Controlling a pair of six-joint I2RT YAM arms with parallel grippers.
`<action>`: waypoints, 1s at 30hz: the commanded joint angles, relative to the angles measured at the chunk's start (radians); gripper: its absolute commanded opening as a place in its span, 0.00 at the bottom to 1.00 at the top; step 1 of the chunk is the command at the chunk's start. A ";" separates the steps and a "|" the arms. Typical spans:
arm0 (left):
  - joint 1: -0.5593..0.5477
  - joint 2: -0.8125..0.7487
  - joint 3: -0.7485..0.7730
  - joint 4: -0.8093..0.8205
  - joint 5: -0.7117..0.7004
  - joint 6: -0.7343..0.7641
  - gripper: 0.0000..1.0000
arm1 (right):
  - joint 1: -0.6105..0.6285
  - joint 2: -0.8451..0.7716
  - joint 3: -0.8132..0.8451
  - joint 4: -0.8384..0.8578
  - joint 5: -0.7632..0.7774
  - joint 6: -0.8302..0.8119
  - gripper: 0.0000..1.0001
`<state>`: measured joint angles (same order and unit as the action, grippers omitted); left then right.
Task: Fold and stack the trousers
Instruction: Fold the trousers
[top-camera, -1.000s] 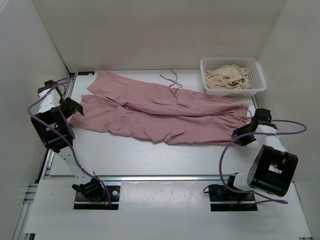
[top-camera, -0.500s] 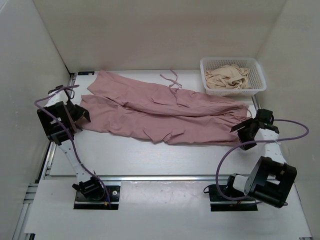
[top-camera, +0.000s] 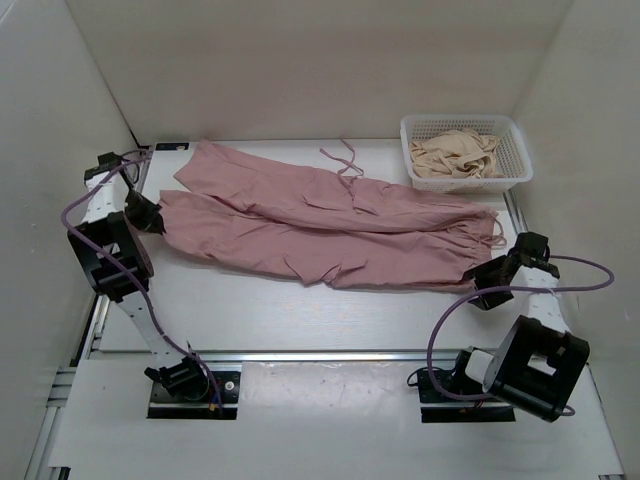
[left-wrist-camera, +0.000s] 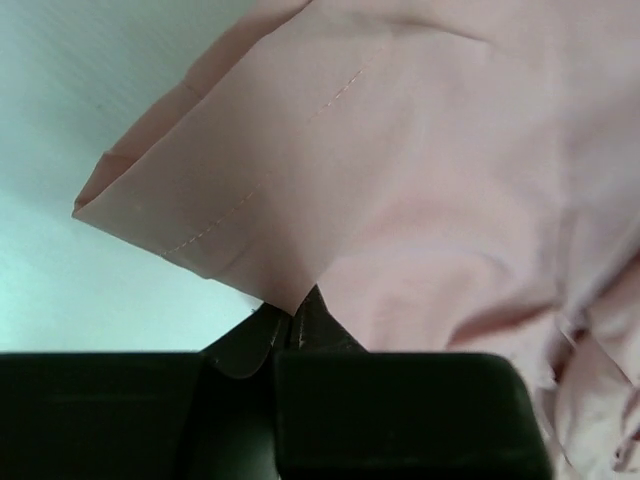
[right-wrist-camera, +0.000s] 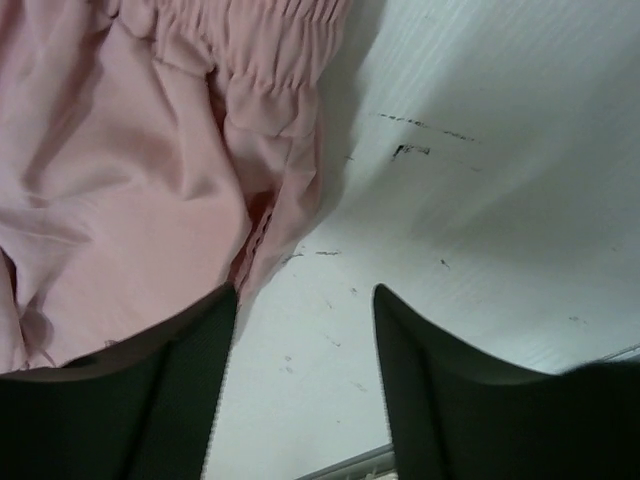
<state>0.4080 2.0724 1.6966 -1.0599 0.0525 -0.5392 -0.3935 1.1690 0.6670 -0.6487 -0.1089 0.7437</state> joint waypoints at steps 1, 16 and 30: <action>-0.006 -0.133 0.011 0.023 -0.008 0.008 0.10 | -0.042 0.037 -0.007 0.024 -0.061 -0.030 0.58; -0.026 -0.115 0.011 0.023 0.041 0.018 0.10 | -0.087 0.204 0.072 0.127 -0.066 0.006 0.52; -0.026 -0.153 0.021 0.011 0.060 -0.007 0.10 | -0.036 0.145 0.135 0.101 0.027 0.005 0.00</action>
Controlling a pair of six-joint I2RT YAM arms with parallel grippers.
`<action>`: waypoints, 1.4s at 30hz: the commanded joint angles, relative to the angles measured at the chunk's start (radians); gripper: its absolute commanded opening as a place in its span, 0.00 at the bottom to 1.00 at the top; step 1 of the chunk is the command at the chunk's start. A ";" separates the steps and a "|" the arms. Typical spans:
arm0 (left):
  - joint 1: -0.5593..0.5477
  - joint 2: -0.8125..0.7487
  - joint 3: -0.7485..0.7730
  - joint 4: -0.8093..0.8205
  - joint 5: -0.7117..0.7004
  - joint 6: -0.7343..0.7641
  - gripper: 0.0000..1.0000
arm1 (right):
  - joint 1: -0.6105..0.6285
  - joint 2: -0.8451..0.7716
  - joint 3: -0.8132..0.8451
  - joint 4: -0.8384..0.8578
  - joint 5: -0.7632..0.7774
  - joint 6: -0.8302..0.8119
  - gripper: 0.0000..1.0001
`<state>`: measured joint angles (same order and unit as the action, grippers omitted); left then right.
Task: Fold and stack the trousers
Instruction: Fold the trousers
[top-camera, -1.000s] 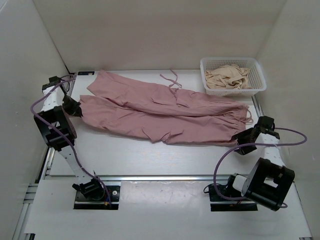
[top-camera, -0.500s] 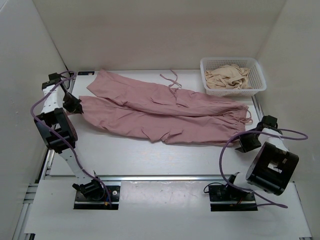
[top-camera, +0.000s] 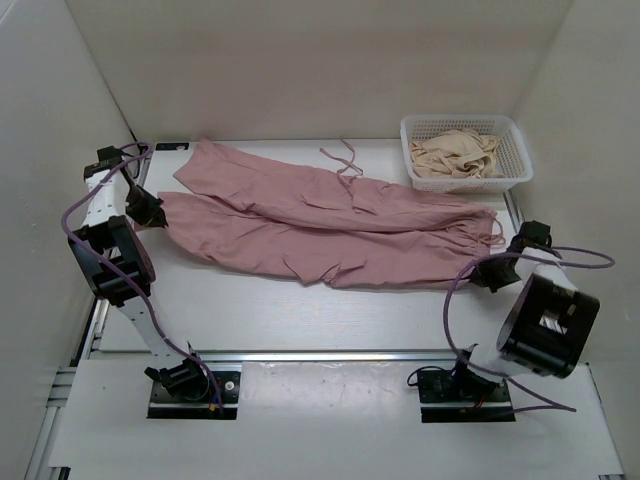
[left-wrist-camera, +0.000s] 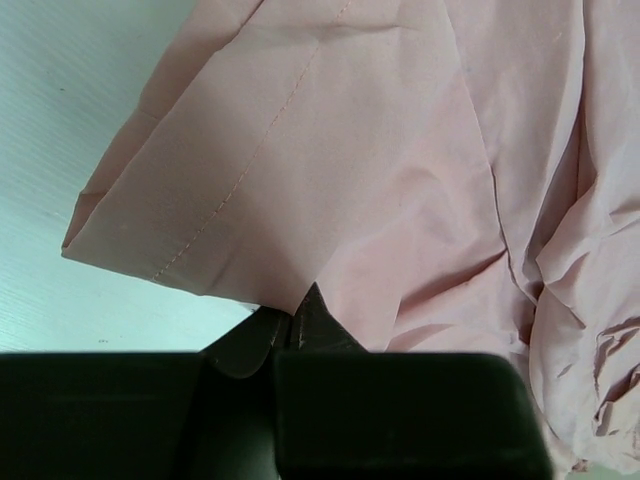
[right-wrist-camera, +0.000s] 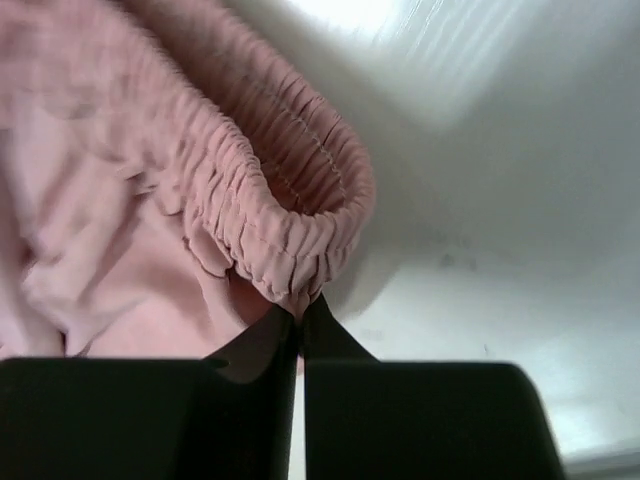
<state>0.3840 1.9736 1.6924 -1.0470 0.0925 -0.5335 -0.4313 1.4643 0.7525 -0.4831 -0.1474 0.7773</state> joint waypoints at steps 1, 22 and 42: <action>-0.002 -0.080 0.026 -0.002 0.029 -0.022 0.10 | 0.002 -0.189 0.079 -0.137 0.092 -0.061 0.00; 0.197 -0.651 -0.241 -0.030 -0.022 -0.065 0.10 | 0.109 -0.754 0.211 -0.700 0.282 -0.064 0.00; -0.129 -0.073 0.454 -0.077 -0.133 -0.017 0.10 | 0.109 -0.624 0.263 -0.491 0.393 0.010 0.00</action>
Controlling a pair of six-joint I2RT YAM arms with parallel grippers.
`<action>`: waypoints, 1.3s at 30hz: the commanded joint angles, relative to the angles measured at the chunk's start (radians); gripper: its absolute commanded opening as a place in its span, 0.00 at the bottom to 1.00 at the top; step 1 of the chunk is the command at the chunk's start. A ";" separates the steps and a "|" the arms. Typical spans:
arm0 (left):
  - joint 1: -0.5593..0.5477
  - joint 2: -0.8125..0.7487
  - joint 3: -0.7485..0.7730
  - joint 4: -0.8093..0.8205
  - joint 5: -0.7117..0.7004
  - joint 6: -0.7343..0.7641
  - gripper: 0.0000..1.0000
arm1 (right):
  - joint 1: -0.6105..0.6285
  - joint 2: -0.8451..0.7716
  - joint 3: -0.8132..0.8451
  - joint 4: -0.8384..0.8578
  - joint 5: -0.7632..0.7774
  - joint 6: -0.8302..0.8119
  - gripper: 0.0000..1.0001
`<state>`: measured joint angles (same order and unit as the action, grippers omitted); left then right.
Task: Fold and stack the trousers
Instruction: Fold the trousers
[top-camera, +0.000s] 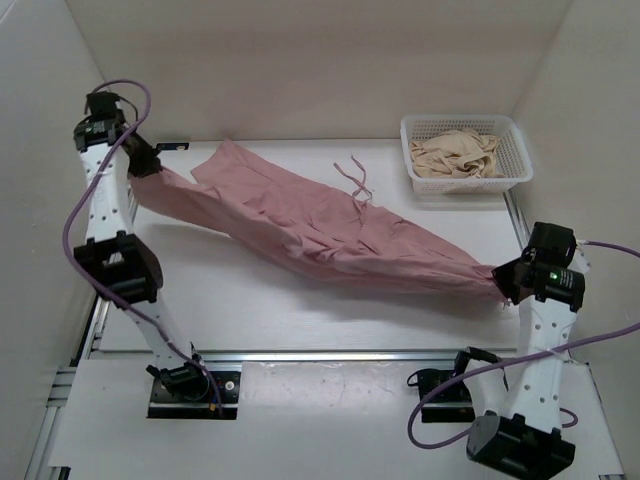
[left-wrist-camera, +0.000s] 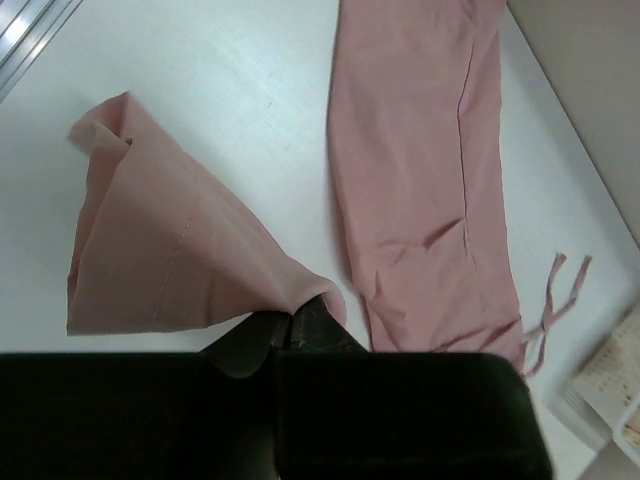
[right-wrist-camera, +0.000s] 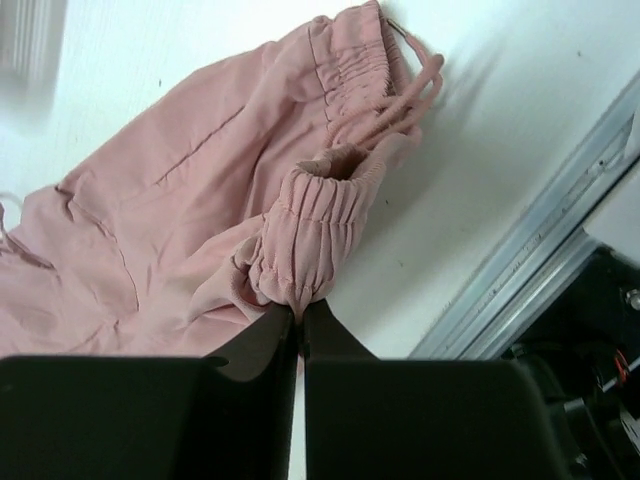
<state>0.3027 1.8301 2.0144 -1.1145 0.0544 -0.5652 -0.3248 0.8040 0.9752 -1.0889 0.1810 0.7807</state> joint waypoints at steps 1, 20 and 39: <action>-0.065 0.142 0.180 -0.021 -0.131 0.014 0.10 | 0.003 0.047 0.031 0.133 0.064 0.006 0.00; -0.198 0.627 0.720 0.168 -0.053 -0.024 0.10 | -0.031 0.514 0.122 0.340 0.236 -0.020 0.00; -0.103 0.345 0.206 0.295 0.041 0.097 0.57 | -0.051 0.510 0.094 0.342 0.023 -0.073 0.93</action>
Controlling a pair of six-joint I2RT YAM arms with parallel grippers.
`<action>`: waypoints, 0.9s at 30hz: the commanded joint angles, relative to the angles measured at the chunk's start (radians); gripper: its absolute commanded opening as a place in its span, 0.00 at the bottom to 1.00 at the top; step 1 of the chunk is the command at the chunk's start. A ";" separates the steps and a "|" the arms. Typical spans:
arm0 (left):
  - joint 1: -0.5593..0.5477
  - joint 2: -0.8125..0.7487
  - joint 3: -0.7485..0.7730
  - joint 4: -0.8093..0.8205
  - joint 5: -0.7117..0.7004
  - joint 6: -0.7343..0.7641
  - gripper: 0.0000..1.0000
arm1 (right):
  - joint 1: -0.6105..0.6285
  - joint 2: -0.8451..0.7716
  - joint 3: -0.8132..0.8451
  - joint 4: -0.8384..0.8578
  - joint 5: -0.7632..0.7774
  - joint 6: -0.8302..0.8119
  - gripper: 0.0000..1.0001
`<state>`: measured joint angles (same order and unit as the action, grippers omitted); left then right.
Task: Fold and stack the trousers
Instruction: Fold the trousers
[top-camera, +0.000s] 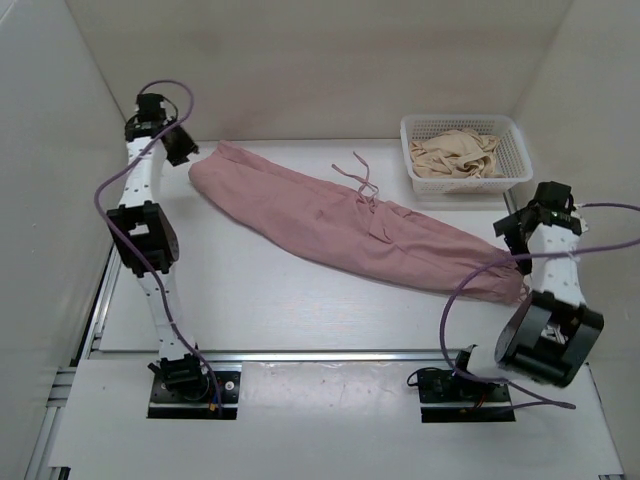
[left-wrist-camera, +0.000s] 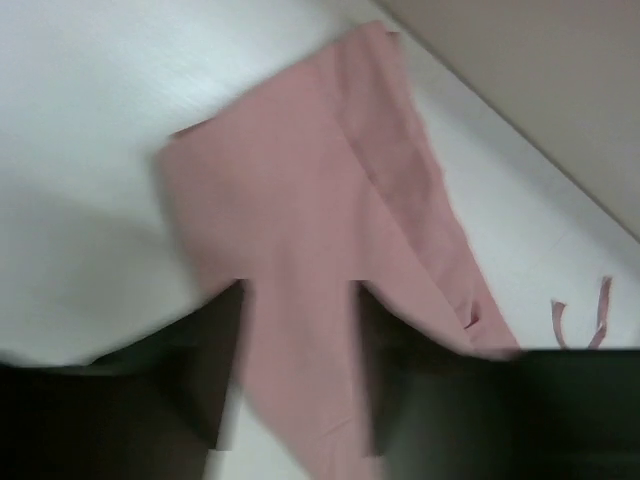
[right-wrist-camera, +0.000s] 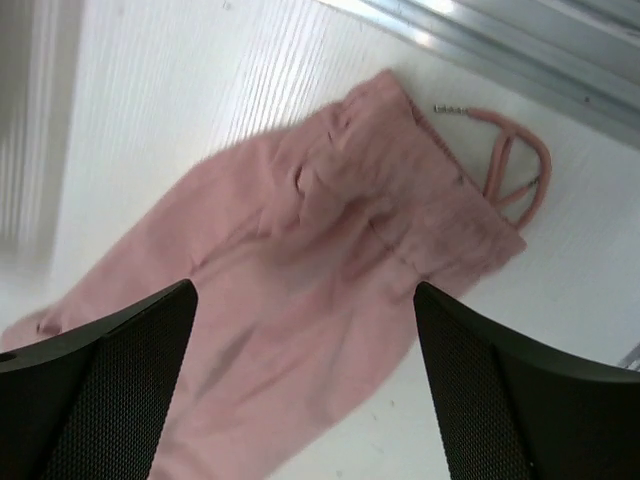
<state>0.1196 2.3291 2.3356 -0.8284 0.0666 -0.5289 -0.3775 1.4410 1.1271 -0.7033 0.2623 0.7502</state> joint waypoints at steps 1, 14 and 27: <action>0.080 -0.184 -0.157 -0.001 0.029 0.061 0.44 | 0.002 -0.152 -0.085 -0.056 -0.089 -0.043 0.93; 0.035 0.015 -0.234 -0.083 0.096 0.064 0.98 | -0.130 -0.263 -0.412 0.025 -0.425 -0.031 0.94; -0.018 0.243 -0.009 -0.110 0.111 -0.020 0.82 | -0.130 0.073 -0.343 0.229 -0.319 0.034 0.79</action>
<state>0.1127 2.5240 2.2814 -0.9169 0.1528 -0.5308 -0.5045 1.4620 0.7567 -0.5648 -0.1074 0.7643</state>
